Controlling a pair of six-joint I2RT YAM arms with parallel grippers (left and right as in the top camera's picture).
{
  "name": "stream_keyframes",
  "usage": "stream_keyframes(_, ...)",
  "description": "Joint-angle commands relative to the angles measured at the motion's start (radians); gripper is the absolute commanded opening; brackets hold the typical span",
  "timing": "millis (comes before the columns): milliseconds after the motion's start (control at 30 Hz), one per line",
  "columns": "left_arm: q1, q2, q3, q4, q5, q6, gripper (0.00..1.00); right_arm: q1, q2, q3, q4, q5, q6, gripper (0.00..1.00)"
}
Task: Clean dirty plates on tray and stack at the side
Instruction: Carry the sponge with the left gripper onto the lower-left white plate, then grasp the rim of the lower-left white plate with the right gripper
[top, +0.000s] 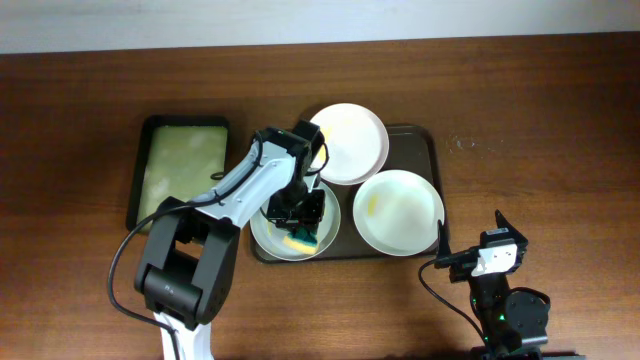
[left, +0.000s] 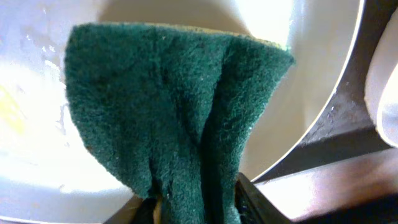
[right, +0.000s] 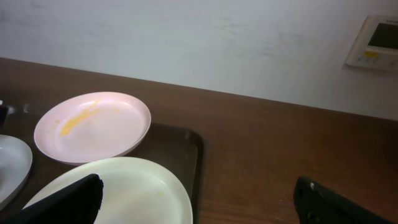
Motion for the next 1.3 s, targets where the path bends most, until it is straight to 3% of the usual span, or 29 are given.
stream_keyframes(0,0.035,-0.018,0.0,0.02,-0.043,-0.008,0.38,0.005,-0.006,-0.006,-0.004,0.006,-0.006,0.98)
stream_keyframes(100,0.095,-0.018,0.035,0.0,-0.042,-0.008,0.5,0.005,-0.006,-0.006,-0.004,0.005,-0.006,0.98)
stream_keyframes(300,0.153,-0.03,0.108,-0.052,-0.013,0.049,0.51,0.005,-0.006,-0.006,-0.004,0.006,-0.006,0.98)
stream_keyframes(433,0.151,-0.029,0.105,-0.085,-0.012,0.167,0.6,0.005,-0.006,-0.006,-0.004,0.006,-0.006,0.98)
stream_keyframes(467,0.151,-0.029,0.101,-0.094,-0.007,0.196,0.93,0.005,-0.006,-0.006,-0.004,0.005,-0.006,0.98)
stream_keyframes(500,0.151,-0.029,0.1,-0.086,-0.006,0.217,1.0,0.005,-0.006,-0.006,-0.004,0.006,-0.006,0.99)
stream_keyframes(667,0.203,-0.074,0.191,-0.138,-0.008,0.244,0.99,0.004,-0.006,-0.006,0.009,0.011,-0.011,0.98)
stream_keyframes(733,0.262,-0.121,0.224,-0.14,-0.008,0.227,1.0,0.006,-0.007,-0.006,0.166,-0.149,0.116,0.98)
stream_keyframes(767,0.292,-0.14,0.224,-0.133,-0.008,0.208,1.0,0.006,-0.007,-0.006,0.262,-0.415,0.289,0.98)
stream_keyframes(800,0.32,-0.146,0.224,-0.123,-0.008,0.206,1.0,0.006,-0.007,-0.006,0.314,-0.568,0.347,0.98)
stream_keyframes(833,0.335,-0.146,0.224,-0.122,-0.008,0.206,1.0,0.006,-0.007,-0.006,0.376,-0.61,0.347,0.98)
stream_keyframes(900,0.369,-0.144,0.223,-0.124,-0.008,0.206,1.0,0.006,-0.006,-0.006,0.664,-0.617,0.444,0.98)
stream_keyframes(967,0.393,-0.144,0.223,-0.122,-0.008,0.206,1.0,0.004,-0.005,0.045,0.875,-0.495,0.444,0.98)
stream_keyframes(1033,0.396,-0.144,0.223,-0.122,-0.008,0.206,1.0,0.003,0.011,0.196,0.694,-0.414,0.402,0.98)
stream_keyframes(1067,0.396,-0.144,0.223,-0.123,-0.008,0.206,1.0,0.003,0.055,0.383,0.382,-0.408,0.281,0.98)
stream_keyframes(1100,0.394,-0.144,0.223,-0.124,-0.008,0.206,1.0,0.003,0.177,0.642,-0.039,-0.352,0.142,0.98)
stream_keyframes(1167,0.394,-0.144,0.223,-0.124,-0.008,0.206,1.0,0.003,0.343,0.885,-0.38,-0.324,0.066,0.98)
stream_keyframes(1200,0.394,-0.144,0.223,-0.123,-0.008,0.206,1.0,0.004,0.474,1.05,-0.572,-0.348,0.063,0.98)
stream_keyframes(1267,0.394,-0.144,0.223,-0.123,-0.008,0.206,1.0,0.005,0.71,1.305,-0.785,-0.577,0.117,0.98)
